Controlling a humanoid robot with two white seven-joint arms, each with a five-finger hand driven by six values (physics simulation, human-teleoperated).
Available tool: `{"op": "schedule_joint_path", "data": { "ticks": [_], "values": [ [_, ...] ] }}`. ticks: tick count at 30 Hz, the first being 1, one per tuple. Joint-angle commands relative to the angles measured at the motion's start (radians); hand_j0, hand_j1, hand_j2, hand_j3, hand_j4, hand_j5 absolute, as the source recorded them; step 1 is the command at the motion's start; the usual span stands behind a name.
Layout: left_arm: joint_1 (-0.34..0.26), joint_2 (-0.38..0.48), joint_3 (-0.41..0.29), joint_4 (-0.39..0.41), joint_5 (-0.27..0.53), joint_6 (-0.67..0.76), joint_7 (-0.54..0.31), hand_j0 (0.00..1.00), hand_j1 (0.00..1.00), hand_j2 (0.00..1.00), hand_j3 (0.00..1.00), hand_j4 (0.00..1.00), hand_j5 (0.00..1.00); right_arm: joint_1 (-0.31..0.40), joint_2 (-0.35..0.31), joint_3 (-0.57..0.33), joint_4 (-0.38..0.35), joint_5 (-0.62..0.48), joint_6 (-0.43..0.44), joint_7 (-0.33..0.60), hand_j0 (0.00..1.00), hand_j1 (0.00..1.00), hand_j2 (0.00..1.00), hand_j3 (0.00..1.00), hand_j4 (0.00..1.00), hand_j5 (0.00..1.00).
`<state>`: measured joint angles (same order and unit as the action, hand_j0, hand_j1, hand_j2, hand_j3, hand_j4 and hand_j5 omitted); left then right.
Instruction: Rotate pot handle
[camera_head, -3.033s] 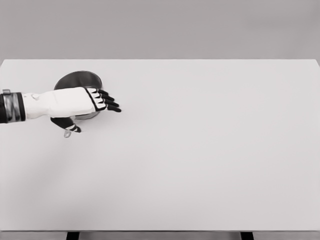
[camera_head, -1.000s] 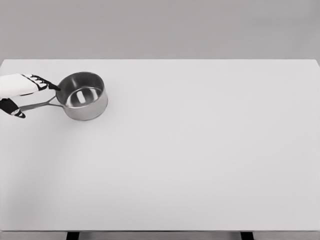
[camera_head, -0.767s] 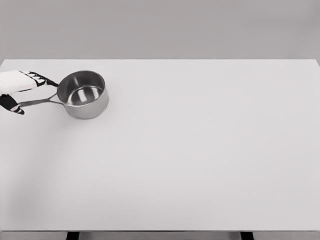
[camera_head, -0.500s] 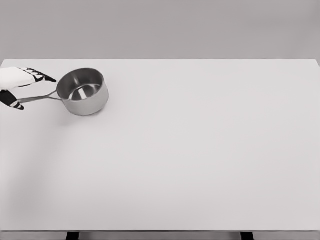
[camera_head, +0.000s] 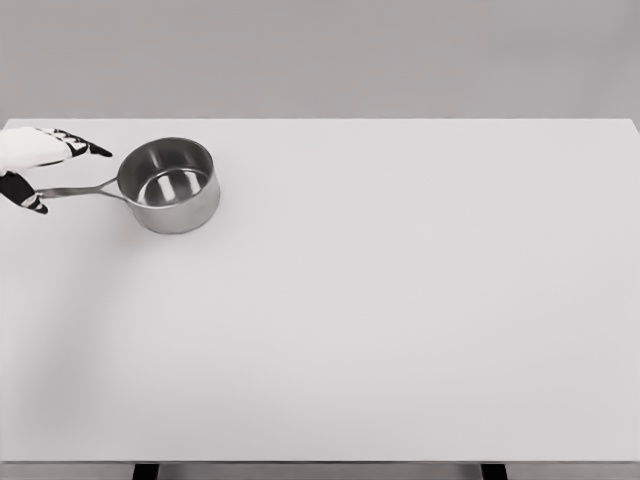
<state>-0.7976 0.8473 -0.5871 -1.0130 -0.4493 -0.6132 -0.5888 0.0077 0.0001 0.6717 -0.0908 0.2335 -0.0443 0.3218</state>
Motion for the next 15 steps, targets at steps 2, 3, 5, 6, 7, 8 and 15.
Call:
{"op": "schedule_joint_path", "data": {
  "ticks": [2, 3, 5, 6, 7, 8, 15],
  "values": [
    [-0.008, -0.016, 0.000, 0.005, 0.000, 0.002, 0.000, 1.00, 1.00, 1.00, 1.00, 1.00, 1.00, 0.000, 0.000, 0.000, 0.000, 0.000, 0.000, 0.000, 1.00, 1.00, 1.00, 1.00, 1.00, 1.00],
    [-0.009, -0.020, 0.000, 0.019, -0.008, 0.002, 0.001, 1.00, 1.00, 1.00, 1.00, 1.00, 1.00, 0.000, 0.000, 0.000, 0.000, 0.000, 0.000, 0.000, 1.00, 1.00, 1.00, 1.00, 1.00, 1.00],
    [-0.028, -0.043, 0.000, 0.053, -0.031, 0.002, 0.001, 1.00, 1.00, 1.00, 1.00, 1.00, 1.00, 0.000, 0.000, 0.000, 0.000, 0.000, 0.000, 0.000, 1.00, 1.00, 1.00, 1.00, 1.00, 1.00],
    [-0.028, -0.048, 0.000, 0.068, -0.034, 0.002, 0.001, 1.00, 1.00, 1.00, 1.00, 1.00, 1.00, 0.000, 0.000, 0.000, 0.000, 0.000, 0.000, 0.000, 1.00, 1.00, 1.00, 1.00, 1.00, 1.00],
    [-0.032, -0.051, 0.000, 0.071, -0.034, 0.002, 0.003, 1.00, 1.00, 1.00, 1.00, 1.00, 1.00, 0.000, 0.000, 0.002, 0.000, 0.000, 0.000, 0.000, 1.00, 1.00, 1.00, 1.00, 1.00, 1.00],
    [-0.035, -0.051, -0.007, 0.071, -0.034, 0.002, 0.003, 1.00, 1.00, 1.00, 1.00, 1.00, 1.00, 0.000, 0.000, 0.000, 0.000, 0.000, 0.000, 0.000, 1.00, 1.00, 1.00, 1.00, 1.00, 1.00],
    [-0.063, -0.053, -0.017, 0.093, -0.032, 0.002, 0.003, 1.00, 1.00, 1.00, 1.00, 1.00, 1.00, 0.000, 0.000, 0.000, 0.000, 0.000, 0.000, 0.000, 1.00, 1.00, 1.00, 1.00, 1.00, 1.00]
  ]
}}
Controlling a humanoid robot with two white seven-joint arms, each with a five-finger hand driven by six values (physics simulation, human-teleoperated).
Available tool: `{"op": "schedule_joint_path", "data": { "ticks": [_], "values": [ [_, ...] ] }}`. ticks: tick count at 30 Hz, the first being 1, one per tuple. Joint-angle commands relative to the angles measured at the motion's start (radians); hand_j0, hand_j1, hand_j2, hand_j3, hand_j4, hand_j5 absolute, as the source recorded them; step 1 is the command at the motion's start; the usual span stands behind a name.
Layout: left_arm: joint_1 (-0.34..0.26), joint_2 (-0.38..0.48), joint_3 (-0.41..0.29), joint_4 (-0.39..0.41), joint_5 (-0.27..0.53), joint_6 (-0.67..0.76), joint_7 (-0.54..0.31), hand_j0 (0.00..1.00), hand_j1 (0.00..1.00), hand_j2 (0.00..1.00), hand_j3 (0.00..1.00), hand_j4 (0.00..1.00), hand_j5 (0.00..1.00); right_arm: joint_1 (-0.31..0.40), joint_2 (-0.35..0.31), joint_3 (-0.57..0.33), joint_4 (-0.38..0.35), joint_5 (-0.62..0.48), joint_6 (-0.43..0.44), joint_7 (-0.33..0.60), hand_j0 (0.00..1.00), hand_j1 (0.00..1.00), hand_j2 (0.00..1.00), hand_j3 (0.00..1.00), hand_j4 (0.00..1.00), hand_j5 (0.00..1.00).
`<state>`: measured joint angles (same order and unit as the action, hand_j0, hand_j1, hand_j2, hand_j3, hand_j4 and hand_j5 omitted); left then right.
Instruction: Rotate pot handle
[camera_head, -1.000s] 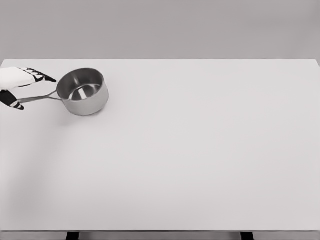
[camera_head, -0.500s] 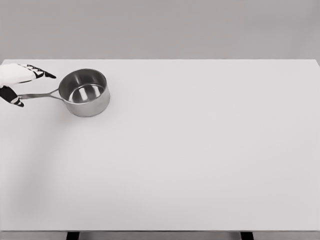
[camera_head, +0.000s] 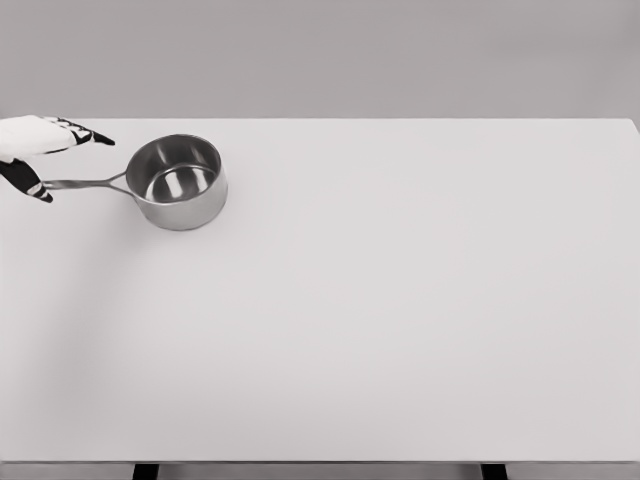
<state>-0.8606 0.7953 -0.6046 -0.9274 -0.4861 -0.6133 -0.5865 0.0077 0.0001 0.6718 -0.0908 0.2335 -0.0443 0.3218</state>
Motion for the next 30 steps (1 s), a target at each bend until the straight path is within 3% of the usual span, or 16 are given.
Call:
{"op": "schedule_joint_path", "data": {
  "ticks": [1, 7, 10, 14, 17, 22, 25, 26, 28, 30],
  "values": [
    [0.000, -0.001, -0.001, 0.010, 0.004, 0.002, 0.001, 1.00, 1.00, 1.00, 1.00, 1.00, 1.00, 0.000, 0.000, 0.000, 0.000, 0.000, 0.000, 0.000, 1.00, 1.00, 1.00, 1.00, 1.00, 1.00],
    [-0.008, -0.001, -0.001, 0.012, 0.006, 0.002, 0.001, 1.00, 1.00, 1.00, 1.00, 1.00, 1.00, 0.000, 0.000, 0.000, 0.000, 0.000, 0.000, 0.000, 1.00, 1.00, 1.00, 1.00, 1.00, 1.00],
    [-0.006, 0.015, 0.002, 0.004, 0.113, 0.002, 0.001, 1.00, 1.00, 1.00, 1.00, 1.00, 1.00, 0.000, 0.000, 0.000, 0.000, 0.000, 0.000, 0.000, 1.00, 1.00, 1.00, 1.00, 1.00, 1.00],
    [-0.003, 0.016, 0.003, -0.004, 0.161, 0.002, 0.001, 1.00, 1.00, 1.00, 1.00, 1.00, 1.00, 0.000, 0.000, 0.000, 0.000, 0.000, 0.000, 0.000, 1.00, 1.00, 1.00, 1.00, 1.00, 1.00],
    [0.009, 0.071, 0.005, -0.031, 0.254, 0.002, 0.002, 1.00, 1.00, 1.00, 1.00, 1.00, 1.00, 0.000, 0.000, 0.002, 0.000, 0.000, 0.000, 0.000, 1.00, 1.00, 1.00, 1.00, 1.00, 1.00],
    [0.011, 0.088, 0.005, -0.067, 0.268, 0.002, 0.002, 1.00, 1.00, 1.00, 1.00, 1.00, 1.00, 0.000, 0.000, 0.000, 0.000, 0.000, 0.000, 0.000, 1.00, 1.00, 1.00, 1.00, 1.00, 1.00],
    [0.083, 0.137, 0.008, -0.237, 0.325, 0.002, 0.004, 1.00, 1.00, 1.00, 1.00, 1.00, 1.00, 0.000, 0.000, 0.000, 0.000, 0.000, 0.000, 0.000, 1.00, 1.00, 1.00, 1.00, 1.00, 1.00],
    [0.109, 0.170, 0.008, -0.411, 0.325, 0.002, 0.002, 1.00, 1.00, 1.00, 1.00, 1.00, 1.00, 0.000, 0.000, 0.002, 0.000, 0.000, 0.000, 0.000, 1.00, 1.00, 1.00, 1.00, 1.00, 1.00],
    [0.146, 0.205, 0.025, -0.567, 0.327, 0.002, 0.002, 1.00, 1.00, 1.00, 1.00, 1.00, 1.00, 0.000, 0.000, 0.000, 0.000, 0.000, 0.000, 0.000, 1.00, 1.00, 1.00, 1.00, 1.00, 1.00],
    [0.181, 0.214, 0.072, -0.614, 0.331, 0.002, 0.002, 1.00, 1.00, 1.00, 1.00, 1.00, 1.00, 0.000, 0.000, 0.000, 0.000, 0.000, 0.000, 0.000, 1.00, 1.00, 1.00, 1.00, 1.00, 1.00]
  ]
}}
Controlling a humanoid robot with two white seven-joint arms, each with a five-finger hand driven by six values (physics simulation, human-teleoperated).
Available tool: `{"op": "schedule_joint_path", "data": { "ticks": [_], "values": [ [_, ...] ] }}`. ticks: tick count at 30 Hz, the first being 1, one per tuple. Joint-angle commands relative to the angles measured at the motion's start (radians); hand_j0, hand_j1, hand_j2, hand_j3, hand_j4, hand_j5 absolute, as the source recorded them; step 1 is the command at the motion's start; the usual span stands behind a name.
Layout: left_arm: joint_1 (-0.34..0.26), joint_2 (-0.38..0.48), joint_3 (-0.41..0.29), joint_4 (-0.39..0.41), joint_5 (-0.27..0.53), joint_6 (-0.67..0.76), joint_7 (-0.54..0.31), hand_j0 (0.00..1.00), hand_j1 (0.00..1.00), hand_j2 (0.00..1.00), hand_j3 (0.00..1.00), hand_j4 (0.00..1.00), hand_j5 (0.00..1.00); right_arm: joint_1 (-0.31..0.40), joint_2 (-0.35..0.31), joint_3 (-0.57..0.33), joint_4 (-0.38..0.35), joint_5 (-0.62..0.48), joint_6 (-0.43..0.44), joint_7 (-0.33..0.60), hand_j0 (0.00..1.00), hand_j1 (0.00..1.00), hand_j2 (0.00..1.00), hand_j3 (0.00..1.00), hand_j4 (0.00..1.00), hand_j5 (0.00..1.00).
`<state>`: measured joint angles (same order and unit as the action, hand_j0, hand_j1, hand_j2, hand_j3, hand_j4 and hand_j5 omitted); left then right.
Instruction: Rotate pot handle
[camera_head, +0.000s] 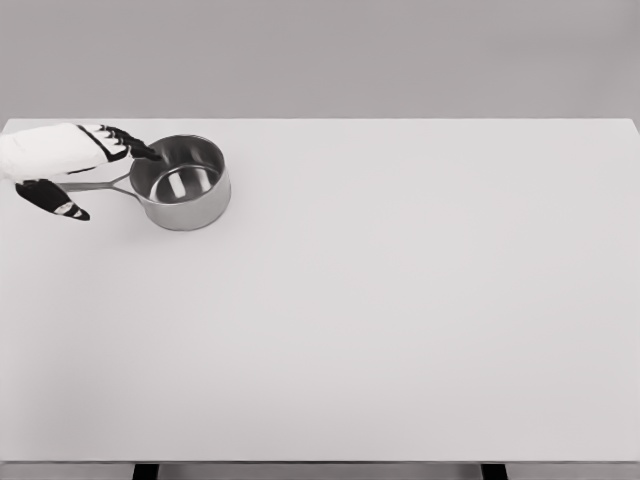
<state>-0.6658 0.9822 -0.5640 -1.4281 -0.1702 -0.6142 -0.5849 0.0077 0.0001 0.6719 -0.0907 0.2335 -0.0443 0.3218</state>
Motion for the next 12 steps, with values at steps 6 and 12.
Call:
{"op": "schedule_joint_path", "data": {
  "ticks": [6, 12],
  "values": [
    [0.052, 0.069, 0.053, -0.241, 0.026, 0.003, 0.002, 1.00, 1.00, 1.00, 1.00, 1.00, 1.00, 0.000, 0.000, 0.000, 0.000, 0.000, 0.000, 0.000, 1.00, 1.00, 1.00, 1.00, 1.00, 1.00],
    [0.058, 0.073, 0.055, -0.244, 0.041, 0.003, 0.000, 1.00, 1.00, 1.00, 1.00, 1.00, 1.00, 0.000, 0.000, 0.000, 0.000, 0.000, 0.000, 0.000, 1.00, 1.00, 1.00, 1.00, 1.00, 1.00]
  ]
}}
